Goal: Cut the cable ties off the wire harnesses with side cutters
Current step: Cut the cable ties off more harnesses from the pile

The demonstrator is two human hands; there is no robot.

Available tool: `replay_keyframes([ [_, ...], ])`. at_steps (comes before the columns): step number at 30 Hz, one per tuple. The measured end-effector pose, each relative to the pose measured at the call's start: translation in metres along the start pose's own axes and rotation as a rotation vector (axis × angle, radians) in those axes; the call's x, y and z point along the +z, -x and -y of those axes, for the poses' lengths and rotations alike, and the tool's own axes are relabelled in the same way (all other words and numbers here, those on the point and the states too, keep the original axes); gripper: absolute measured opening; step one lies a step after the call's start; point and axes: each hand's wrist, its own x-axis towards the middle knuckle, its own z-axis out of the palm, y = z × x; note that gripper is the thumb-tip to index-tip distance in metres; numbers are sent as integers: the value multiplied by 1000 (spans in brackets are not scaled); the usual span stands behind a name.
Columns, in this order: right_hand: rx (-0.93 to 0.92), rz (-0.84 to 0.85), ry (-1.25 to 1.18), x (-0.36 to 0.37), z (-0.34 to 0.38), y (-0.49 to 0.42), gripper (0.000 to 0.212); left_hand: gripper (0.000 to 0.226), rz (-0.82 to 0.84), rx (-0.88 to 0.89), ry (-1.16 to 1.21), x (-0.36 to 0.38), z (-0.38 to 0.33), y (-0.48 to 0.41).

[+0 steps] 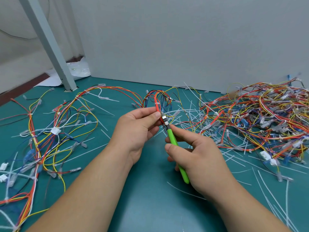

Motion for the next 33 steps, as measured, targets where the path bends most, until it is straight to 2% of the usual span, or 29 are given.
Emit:
replay_keyframes([
  [2,-4,3,1,1,1,2,60,10,0,3,0,1,0,0],
  [6,-38,39,3,1,4,4,43,10,-1,6,-5,1,-1,1],
  [9,-41,38,-33,2,4,4,46,11,-9,9,-14,1,0,1],
  [12,-37,-40,-123,4,3,4,48,12,-18,4,-24,1,0,0],
  [18,23,-170,-367,-1,0,-5,21,14,-57,4,29,-2,-3,-2],
  [25,-1,-242,-423,-4,0,-7,40,14,-160,19,239,-6,-8,-7],
  [30,66,-113,-689,-9,4,-8,40,13,-145,-8,310,-6,-8,-8],
  [33,72,-60,-742,-10,5,-7,37,12,-126,-10,305,-6,-8,-7],
])
